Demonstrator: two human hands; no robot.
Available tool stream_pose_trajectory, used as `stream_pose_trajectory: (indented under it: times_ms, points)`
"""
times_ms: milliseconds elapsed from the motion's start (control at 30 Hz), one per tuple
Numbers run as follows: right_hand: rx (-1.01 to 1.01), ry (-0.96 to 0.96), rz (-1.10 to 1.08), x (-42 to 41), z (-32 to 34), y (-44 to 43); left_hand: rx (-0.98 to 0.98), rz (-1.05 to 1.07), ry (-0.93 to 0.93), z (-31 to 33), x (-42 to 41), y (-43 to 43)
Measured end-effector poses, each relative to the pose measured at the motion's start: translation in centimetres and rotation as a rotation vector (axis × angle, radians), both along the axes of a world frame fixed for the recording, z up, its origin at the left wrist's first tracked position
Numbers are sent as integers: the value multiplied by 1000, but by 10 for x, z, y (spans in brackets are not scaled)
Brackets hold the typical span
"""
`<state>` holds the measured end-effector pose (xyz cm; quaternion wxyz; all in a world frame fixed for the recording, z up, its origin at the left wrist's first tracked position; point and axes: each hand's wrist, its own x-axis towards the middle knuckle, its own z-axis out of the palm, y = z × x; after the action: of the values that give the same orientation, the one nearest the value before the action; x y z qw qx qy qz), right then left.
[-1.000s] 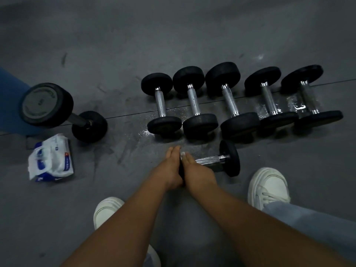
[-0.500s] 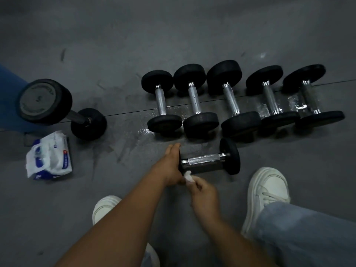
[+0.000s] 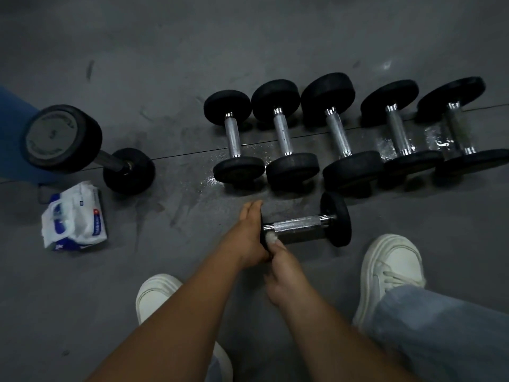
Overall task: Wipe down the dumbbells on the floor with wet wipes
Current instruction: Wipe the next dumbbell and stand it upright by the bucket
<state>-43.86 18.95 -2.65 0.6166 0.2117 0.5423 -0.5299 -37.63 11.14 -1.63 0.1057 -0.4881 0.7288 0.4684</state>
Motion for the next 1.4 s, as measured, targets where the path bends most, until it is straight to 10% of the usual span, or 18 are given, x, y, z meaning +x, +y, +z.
stream_pose_trajectory:
  times_ms: [200,367,867,1400]
  points:
    - [81,83,103,-2,0,-4,12,2,-15,0,0,2]
    - [13,870,530,-18,9,-3,33,-4,-34,-2,0,-6]
    - [-245,1505,1669,-57,28,1,16,-19,-68,-2,1,-4]
    - [334,1942,2110,-106,38,-2,5,-28,-70,-1,-1,-9]
